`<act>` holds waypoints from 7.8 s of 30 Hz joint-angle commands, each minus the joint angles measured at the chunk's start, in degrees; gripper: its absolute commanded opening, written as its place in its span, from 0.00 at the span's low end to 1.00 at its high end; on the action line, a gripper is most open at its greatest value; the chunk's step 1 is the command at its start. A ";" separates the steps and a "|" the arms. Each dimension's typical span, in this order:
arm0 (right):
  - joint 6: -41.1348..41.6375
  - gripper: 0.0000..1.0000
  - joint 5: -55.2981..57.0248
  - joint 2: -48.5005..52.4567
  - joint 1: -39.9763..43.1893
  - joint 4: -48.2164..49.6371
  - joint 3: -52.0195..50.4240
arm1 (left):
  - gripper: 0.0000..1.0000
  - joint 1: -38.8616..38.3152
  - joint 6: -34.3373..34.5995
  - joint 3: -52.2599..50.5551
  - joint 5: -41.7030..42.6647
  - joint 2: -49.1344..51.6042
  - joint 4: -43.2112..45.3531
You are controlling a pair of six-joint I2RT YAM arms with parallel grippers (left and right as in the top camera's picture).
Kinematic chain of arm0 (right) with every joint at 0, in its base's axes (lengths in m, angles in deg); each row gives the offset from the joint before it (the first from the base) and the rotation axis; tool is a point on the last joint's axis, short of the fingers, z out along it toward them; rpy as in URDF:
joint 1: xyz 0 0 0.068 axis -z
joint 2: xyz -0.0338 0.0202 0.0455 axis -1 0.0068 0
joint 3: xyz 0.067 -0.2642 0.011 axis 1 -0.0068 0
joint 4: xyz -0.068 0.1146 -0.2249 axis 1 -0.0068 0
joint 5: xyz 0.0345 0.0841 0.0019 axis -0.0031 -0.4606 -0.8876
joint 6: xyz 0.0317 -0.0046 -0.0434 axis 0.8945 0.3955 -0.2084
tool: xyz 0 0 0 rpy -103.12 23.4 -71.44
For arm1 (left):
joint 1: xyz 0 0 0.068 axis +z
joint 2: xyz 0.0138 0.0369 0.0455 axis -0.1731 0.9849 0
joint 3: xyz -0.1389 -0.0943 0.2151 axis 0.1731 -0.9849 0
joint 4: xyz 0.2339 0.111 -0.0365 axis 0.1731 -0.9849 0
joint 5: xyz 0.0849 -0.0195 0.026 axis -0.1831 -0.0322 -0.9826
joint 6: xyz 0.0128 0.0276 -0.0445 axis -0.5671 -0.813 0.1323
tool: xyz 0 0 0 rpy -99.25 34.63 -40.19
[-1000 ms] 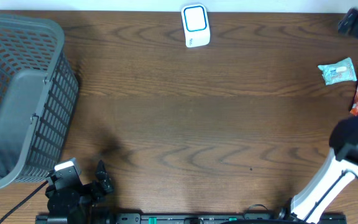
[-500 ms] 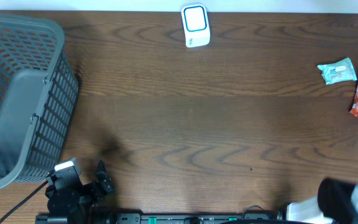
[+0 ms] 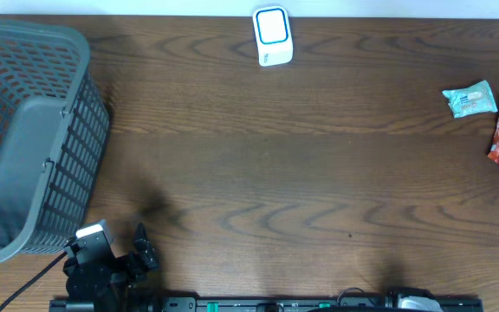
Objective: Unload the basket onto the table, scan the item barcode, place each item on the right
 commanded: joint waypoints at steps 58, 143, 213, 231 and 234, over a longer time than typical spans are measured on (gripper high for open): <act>-5.97 0.99 9.92 -68.46 2.08 34.32 -80.52 | 0.99 -0.17 0.09 -0.15 -0.52 -0.15 -0.11; 26.21 0.99 31.74 -65.24 2.08 41.46 -126.70 | 0.99 -1.51 -4.96 -23.45 7.48 -0.33 51.34; 24.28 0.99 28.72 -69.51 1.99 41.42 -126.77 | 0.99 -0.79 -10.51 -29.97 7.43 -0.22 54.99; -2.75 0.99 17.57 -69.57 2.25 45.64 -129.13 | 0.99 -0.79 -10.51 -29.97 7.43 -0.22 54.99; -2.75 0.99 17.73 -69.57 2.25 45.64 -129.13 | 0.99 -0.79 -10.51 -29.97 7.43 -0.22 54.99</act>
